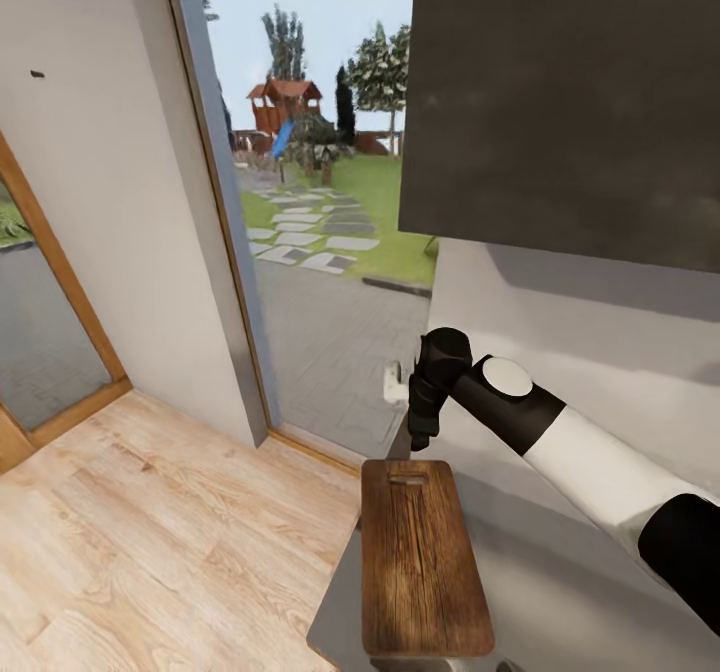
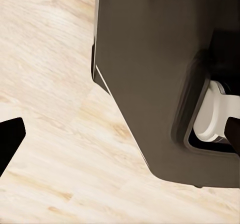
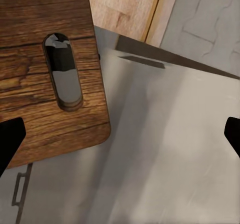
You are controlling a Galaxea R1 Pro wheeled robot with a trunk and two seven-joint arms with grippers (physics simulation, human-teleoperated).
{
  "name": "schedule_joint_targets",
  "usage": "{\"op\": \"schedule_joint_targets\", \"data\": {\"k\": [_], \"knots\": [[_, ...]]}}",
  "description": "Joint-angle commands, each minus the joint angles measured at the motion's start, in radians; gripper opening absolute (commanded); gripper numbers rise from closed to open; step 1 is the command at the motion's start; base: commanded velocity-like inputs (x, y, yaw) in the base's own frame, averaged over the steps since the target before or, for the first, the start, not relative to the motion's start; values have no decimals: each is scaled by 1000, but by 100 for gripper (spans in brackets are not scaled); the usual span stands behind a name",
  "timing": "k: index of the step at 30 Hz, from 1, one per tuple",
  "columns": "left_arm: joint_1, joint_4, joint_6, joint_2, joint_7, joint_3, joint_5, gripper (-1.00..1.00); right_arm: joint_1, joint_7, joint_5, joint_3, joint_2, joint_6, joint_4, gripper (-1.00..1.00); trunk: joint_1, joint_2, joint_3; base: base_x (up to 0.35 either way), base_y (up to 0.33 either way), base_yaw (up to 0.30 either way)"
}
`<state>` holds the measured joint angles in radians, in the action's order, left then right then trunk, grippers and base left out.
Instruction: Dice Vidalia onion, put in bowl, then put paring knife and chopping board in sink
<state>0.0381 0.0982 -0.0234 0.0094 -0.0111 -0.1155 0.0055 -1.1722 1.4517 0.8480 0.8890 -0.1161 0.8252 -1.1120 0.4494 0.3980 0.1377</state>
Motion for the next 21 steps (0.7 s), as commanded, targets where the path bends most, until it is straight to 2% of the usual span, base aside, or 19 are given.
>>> {"op": "schedule_joint_targets", "data": {"k": [1, 14, 21], "knots": [[0, 1, -1, 0, -1, -6, 1, 100, -1, 7, 6, 2, 0, 9, -2, 100, 1, 2, 3, 0, 0, 0], [0, 1, -1, 0, -1, -6, 0, 100, -1, 7, 6, 19, 0, 10, -2, 100, 1, 2, 6, 0, 0, 0], [0, 1, -1, 0, -1, -6, 1, 100, -1, 7, 6, 24, 0, 11, -2, 100, 1, 2, 15, 0, 0, 0]]}}
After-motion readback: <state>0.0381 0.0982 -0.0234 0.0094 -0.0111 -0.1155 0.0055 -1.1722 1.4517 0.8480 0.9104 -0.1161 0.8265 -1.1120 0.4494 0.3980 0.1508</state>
